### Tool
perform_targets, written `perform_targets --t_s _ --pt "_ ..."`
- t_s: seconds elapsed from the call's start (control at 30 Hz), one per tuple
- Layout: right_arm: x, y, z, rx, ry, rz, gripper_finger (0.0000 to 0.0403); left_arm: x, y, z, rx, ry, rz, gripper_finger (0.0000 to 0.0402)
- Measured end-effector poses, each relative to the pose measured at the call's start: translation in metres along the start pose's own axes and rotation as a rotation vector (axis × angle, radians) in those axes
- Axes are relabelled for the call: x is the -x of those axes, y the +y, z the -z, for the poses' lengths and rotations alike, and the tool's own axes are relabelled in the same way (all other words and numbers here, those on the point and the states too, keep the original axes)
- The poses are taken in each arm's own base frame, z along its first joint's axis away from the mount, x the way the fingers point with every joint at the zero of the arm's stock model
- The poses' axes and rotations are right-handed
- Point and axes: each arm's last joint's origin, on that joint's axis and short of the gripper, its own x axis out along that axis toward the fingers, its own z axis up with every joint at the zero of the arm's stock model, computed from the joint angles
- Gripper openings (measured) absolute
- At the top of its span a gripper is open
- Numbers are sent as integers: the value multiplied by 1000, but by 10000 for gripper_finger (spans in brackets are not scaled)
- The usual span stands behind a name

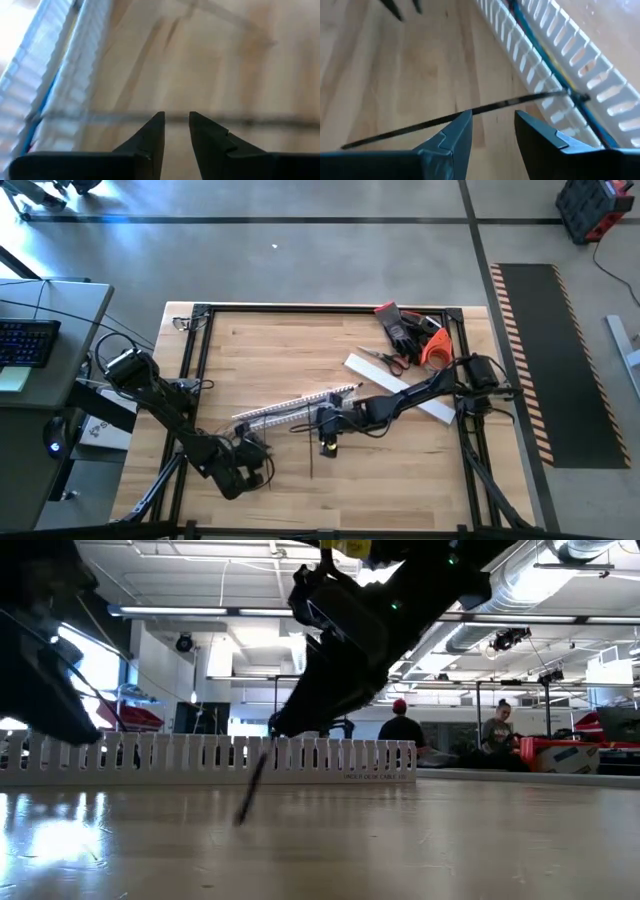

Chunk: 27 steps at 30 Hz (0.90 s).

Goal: Ziptie cables
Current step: Close the cable duct

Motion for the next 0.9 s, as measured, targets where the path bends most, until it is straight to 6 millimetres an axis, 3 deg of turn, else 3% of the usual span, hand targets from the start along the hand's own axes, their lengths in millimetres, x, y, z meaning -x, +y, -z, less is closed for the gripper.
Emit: perform_targets --t_s 0.17,0.33,0.5,0.67,0.77,0.9 --pt "1 6 4 59 27 -4 133 3 -15 -16 -11 -139 72 71" --pt "4 18 6 121 12 -30 133 12 -27 -42 -70 -304 2 71" --pt "5 31 11 159 7 -55 133 1 -18 -62 -108 -355 -114 71" --pt "14 62 23 255 -39 42 133 -13 -9 -70 -125 -263 -62 71" --pt "23 83 32 305 -74 128 133 -3 -14 -76 -143 -263 -34 71" --pt "34 106 43 297 -121 164 133 31 -23 -92 -153 -310 -29 71"
